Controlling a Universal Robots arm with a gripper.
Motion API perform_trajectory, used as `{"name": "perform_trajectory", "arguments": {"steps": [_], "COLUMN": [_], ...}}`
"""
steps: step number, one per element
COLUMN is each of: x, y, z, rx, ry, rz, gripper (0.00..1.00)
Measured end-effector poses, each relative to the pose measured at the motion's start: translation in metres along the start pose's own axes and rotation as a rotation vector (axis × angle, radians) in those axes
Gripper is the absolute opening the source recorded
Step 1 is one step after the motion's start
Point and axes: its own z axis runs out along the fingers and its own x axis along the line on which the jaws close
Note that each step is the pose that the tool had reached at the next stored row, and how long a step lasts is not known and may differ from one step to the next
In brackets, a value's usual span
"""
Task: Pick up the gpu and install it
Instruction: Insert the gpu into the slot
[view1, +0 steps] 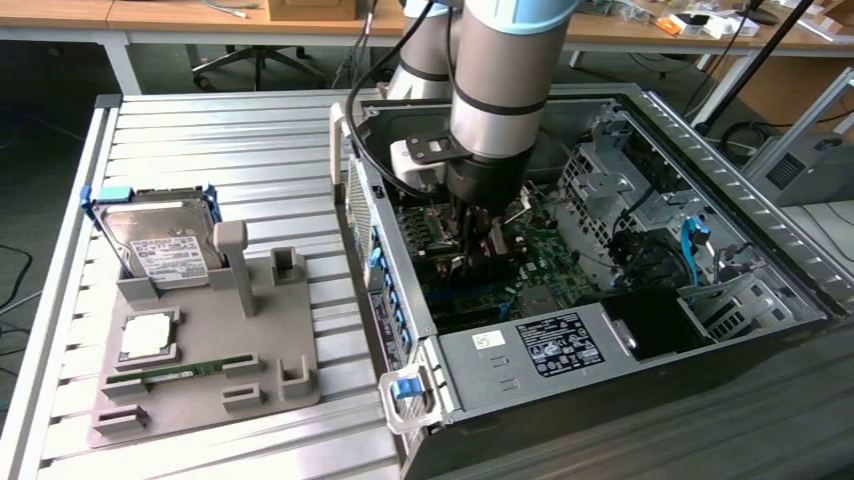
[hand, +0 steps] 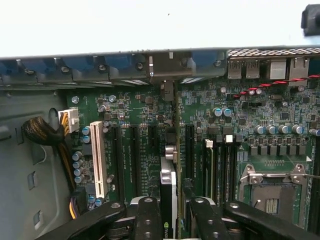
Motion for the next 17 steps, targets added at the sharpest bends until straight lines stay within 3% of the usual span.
{"name": "perform_trajectory", "arguments": {"steps": [4,17], "x": [-0.0003,-0.0005], "y": [0.0002,0.0004], "z": [0.0013,0.004], "rx": [0.0001,0.0001], "ry": [0.0026,0.0025], "rz": [-0.003,-0.003], "gripper": [0.27,0.27]}}
